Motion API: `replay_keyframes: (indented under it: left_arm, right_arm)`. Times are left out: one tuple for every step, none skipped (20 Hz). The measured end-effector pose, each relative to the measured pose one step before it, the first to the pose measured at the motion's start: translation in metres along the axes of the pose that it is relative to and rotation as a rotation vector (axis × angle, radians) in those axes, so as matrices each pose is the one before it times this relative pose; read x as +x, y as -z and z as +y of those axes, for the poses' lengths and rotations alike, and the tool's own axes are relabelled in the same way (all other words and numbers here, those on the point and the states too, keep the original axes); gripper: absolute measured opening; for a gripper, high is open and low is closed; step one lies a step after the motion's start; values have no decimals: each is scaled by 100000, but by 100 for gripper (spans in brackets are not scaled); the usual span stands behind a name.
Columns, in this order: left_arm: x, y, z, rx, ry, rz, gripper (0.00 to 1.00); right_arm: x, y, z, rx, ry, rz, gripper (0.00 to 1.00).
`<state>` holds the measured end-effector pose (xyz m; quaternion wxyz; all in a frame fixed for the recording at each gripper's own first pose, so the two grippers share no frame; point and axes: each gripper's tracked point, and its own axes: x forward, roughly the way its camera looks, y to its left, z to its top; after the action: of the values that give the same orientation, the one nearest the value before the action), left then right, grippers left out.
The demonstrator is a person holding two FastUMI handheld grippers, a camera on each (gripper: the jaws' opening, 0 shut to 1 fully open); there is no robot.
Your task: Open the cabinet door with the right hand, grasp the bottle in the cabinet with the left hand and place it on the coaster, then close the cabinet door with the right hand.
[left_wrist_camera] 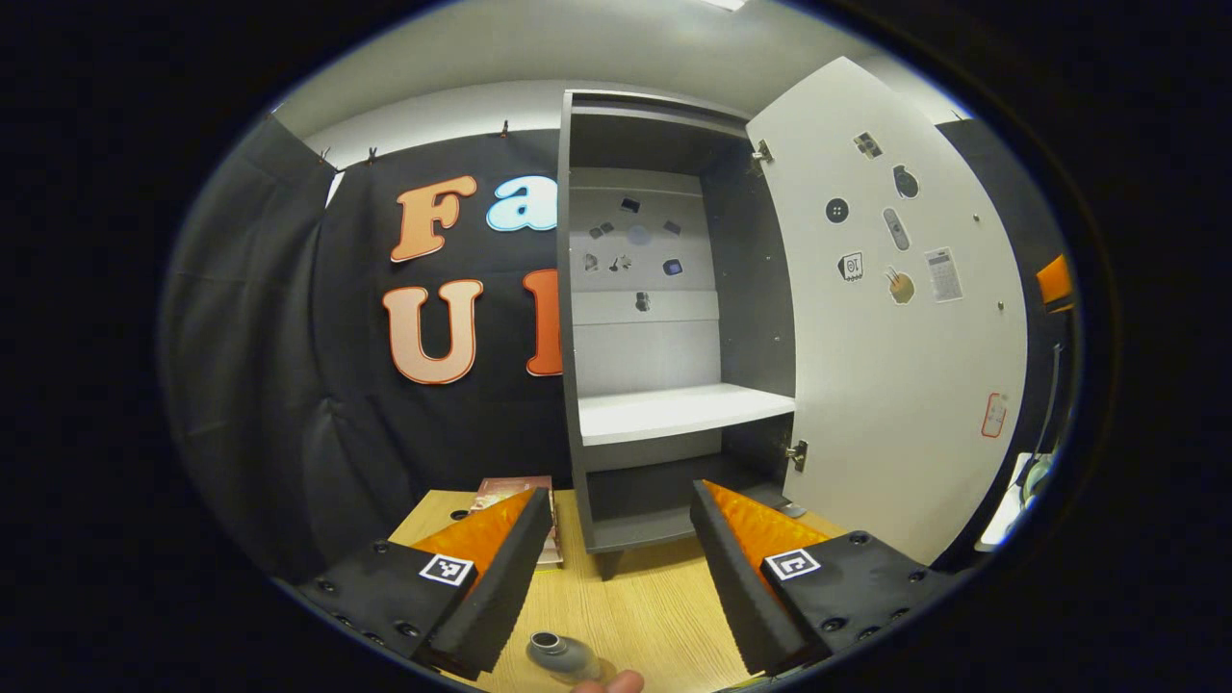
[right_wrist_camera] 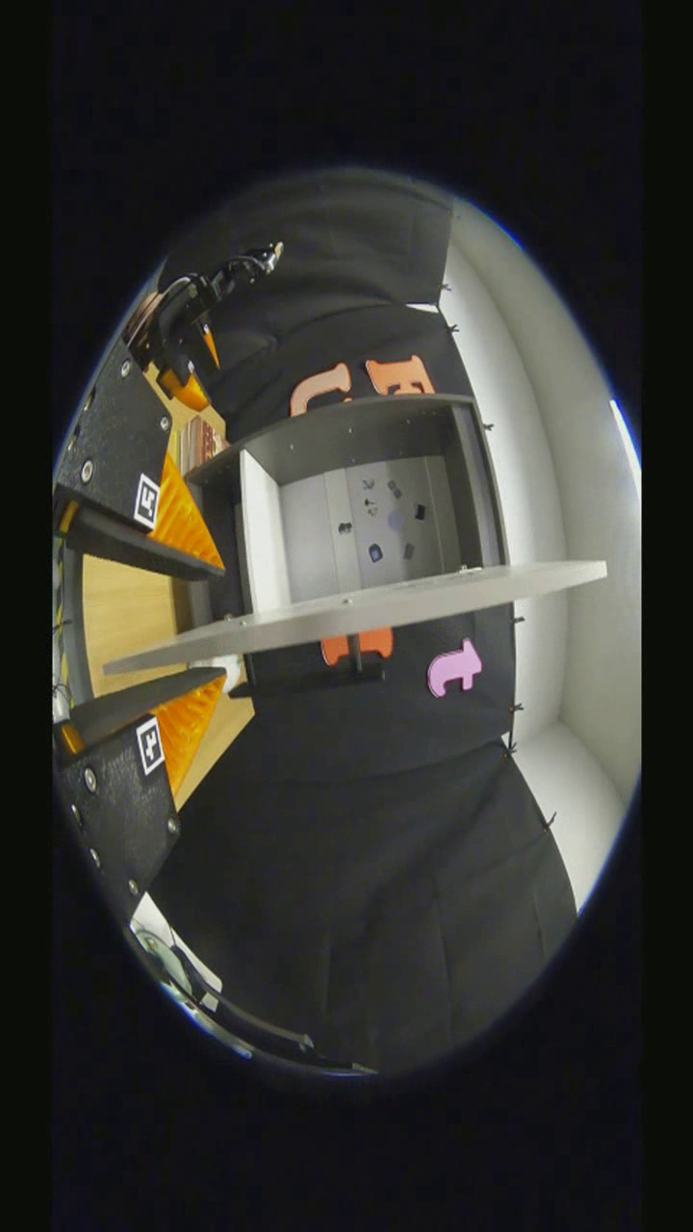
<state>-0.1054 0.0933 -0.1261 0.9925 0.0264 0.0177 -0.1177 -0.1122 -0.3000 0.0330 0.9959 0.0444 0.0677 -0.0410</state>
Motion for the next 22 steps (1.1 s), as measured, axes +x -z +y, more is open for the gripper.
replay_keyframes:
  left_arm:
    - [29,-94,-66,327,-267,441,94]
    - [103,-85,-23,314,-156,0,94]
    - [147,-239,-181,429,98,-104,94]
    - [124,-188,-4,598,-182,-96,92]
    - [-46,-18,-119,533,135,-260,94]
    - [101,-230,-15,723,-262,-73,94]
    - [-110,-11,46,614,-325,-71,94]
    - [12,-42,-23,361,-364,132,94]
    - [-11,-86,58,106,-468,149,94]
    - [-107,26,15,-123,-232,152,94]
    - [-53,38,113,-69,-376,309,96]
    - [-135,-22,137,12,-487,345,96]
    - [-103,13,305,223,-692,178,96]
    - [-69,-124,202,503,-515,153,94]
    - [-148,-72,237,763,-439,72,94]
    - [-160,-23,148,776,-252,-120,94]
    - [-8,-245,70,460,94,-707,94]
    - [68,-278,216,76,-58,-788,94]
    - [218,-207,-63,-437,413,-722,94]
    - [334,-46,-150,-281,758,-11,94]
    - [198,-14,-109,344,788,644,94]
    - [67,-259,-51,198,904,-661,94]
  right_arm:
    - [343,-377,-1093,-1019,1379,-848,57]
    - [448,58,-837,-894,1274,-470,57]
    - [44,425,-652,-344,759,47,57]
    - [589,127,-632,-172,200,235,57]
    - [487,219,-496,206,141,530,57]
    - [594,157,-266,38,-471,523,57]
    - [439,258,-221,-160,-312,142,57]
    - [406,183,-104,-292,-813,479,57]
    - [14,146,-149,-123,-436,-216,58]
    - [343,162,229,52,-1139,397,58]
    - [-9,19,-42,-312,82,-282,63]
    - [180,-81,-22,-31,-311,-462,59]
    - [145,29,271,200,-515,-396,58]
    - [92,114,161,661,-336,-210,58]
    - [-125,104,96,788,-312,-481,58]
    - [-67,-3,83,872,-239,-367,58]
    - [-4,79,232,509,-199,-258,58]
    - [-13,162,432,-174,-238,-500,58]
    - [16,128,475,-900,-511,-605,58]
    - [-22,31,528,-197,-449,-125,58]
    - [103,218,594,-99,-837,194,58]
    - [-51,79,659,144,-1239,146,58]
